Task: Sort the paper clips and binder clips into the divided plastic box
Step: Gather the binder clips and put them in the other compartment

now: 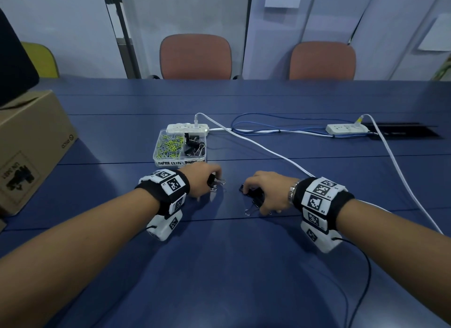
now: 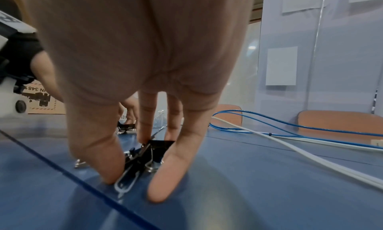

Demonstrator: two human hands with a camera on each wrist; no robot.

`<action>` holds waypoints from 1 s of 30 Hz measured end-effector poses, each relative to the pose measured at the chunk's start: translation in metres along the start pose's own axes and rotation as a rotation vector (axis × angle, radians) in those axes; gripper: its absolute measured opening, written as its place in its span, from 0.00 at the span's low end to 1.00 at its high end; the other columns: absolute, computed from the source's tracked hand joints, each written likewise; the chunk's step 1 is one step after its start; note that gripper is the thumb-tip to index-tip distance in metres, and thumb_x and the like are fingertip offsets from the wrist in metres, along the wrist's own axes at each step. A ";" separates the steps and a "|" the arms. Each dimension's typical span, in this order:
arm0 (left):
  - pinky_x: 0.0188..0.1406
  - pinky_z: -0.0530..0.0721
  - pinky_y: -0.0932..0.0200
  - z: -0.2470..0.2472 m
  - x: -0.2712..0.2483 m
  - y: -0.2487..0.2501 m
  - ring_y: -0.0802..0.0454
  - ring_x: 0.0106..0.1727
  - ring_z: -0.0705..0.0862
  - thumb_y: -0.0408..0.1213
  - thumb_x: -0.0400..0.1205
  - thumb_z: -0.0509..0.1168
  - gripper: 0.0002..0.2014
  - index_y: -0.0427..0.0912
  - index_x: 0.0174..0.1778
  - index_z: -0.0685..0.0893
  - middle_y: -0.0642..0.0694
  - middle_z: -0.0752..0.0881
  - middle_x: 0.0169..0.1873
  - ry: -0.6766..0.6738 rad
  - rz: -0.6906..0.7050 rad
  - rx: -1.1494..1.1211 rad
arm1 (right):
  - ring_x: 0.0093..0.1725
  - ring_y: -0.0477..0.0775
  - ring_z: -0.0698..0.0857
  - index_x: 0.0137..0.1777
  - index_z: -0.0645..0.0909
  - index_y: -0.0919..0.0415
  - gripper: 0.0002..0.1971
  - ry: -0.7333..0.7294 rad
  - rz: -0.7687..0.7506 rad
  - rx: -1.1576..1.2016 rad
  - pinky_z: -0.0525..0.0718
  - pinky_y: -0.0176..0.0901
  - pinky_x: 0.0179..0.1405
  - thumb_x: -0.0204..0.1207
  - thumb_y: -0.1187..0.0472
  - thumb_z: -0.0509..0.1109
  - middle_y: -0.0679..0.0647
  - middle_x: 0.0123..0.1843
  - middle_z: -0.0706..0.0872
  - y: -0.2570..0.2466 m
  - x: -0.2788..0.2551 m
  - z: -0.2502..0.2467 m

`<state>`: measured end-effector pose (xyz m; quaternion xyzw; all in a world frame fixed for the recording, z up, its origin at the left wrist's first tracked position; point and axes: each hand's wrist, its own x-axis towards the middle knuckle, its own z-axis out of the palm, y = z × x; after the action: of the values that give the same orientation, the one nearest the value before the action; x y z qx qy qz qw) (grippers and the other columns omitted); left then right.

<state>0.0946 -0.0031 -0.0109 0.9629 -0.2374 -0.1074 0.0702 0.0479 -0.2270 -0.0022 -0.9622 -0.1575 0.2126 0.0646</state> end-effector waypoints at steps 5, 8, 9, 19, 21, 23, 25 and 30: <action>0.35 0.72 0.58 -0.002 0.002 0.001 0.44 0.46 0.79 0.35 0.78 0.68 0.15 0.46 0.61 0.77 0.48 0.81 0.48 -0.007 0.005 -0.016 | 0.37 0.65 0.90 0.55 0.76 0.47 0.27 -0.048 0.034 0.072 0.88 0.48 0.21 0.59 0.62 0.82 0.48 0.59 0.69 -0.006 0.004 -0.004; 0.40 0.73 0.58 0.000 0.003 0.003 0.46 0.46 0.77 0.38 0.77 0.71 0.17 0.46 0.60 0.76 0.49 0.80 0.48 -0.004 0.014 0.015 | 0.37 0.65 0.88 0.53 0.73 0.48 0.27 -0.049 0.041 0.034 0.88 0.49 0.19 0.58 0.61 0.82 0.48 0.56 0.69 -0.014 0.006 -0.005; 0.42 0.73 0.57 0.000 0.003 0.004 0.47 0.46 0.76 0.39 0.77 0.71 0.18 0.46 0.60 0.75 0.49 0.78 0.47 -0.002 0.015 0.029 | 0.36 0.62 0.86 0.56 0.72 0.48 0.28 -0.046 0.036 0.013 0.87 0.46 0.17 0.59 0.62 0.81 0.48 0.57 0.70 -0.017 0.007 -0.005; 0.44 0.70 0.58 0.003 0.002 0.002 0.46 0.46 0.74 0.40 0.79 0.71 0.17 0.46 0.61 0.74 0.49 0.75 0.46 0.018 0.028 0.033 | 0.29 0.53 0.77 0.47 0.77 0.53 0.07 -0.001 -0.002 -0.102 0.81 0.45 0.17 0.72 0.60 0.72 0.51 0.51 0.69 -0.030 0.017 0.001; 0.44 0.71 0.57 0.003 0.003 0.001 0.46 0.46 0.74 0.41 0.79 0.71 0.18 0.46 0.61 0.74 0.49 0.75 0.47 0.012 0.027 0.032 | 0.31 0.49 0.72 0.45 0.76 0.52 0.04 0.027 -0.019 -0.134 0.70 0.40 0.22 0.75 0.59 0.69 0.51 0.50 0.69 -0.029 0.018 0.003; 0.44 0.71 0.57 0.003 0.004 0.001 0.46 0.46 0.74 0.41 0.78 0.71 0.18 0.46 0.61 0.74 0.49 0.76 0.46 0.011 0.031 0.032 | 0.35 0.51 0.73 0.43 0.75 0.52 0.03 0.066 -0.033 -0.112 0.69 0.40 0.30 0.76 0.60 0.66 0.51 0.50 0.70 -0.027 0.021 0.006; 0.43 0.71 0.56 0.003 0.004 0.000 0.46 0.45 0.75 0.40 0.78 0.72 0.18 0.46 0.60 0.74 0.49 0.76 0.46 0.015 0.044 0.030 | 0.43 0.58 0.78 0.43 0.75 0.53 0.03 0.099 -0.039 -0.064 0.75 0.45 0.39 0.75 0.61 0.65 0.52 0.49 0.73 -0.024 0.023 0.009; 0.40 0.71 0.56 0.006 0.005 -0.007 0.45 0.44 0.78 0.41 0.74 0.73 0.18 0.49 0.57 0.75 0.48 0.80 0.44 0.041 0.088 0.013 | 0.49 0.61 0.80 0.50 0.74 0.54 0.07 0.055 -0.061 -0.050 0.82 0.52 0.48 0.74 0.64 0.64 0.54 0.51 0.78 -0.022 0.026 0.007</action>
<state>0.1002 0.0002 -0.0183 0.9540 -0.2787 -0.0830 0.0732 0.0608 -0.1973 -0.0140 -0.9637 -0.1901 0.1801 0.0514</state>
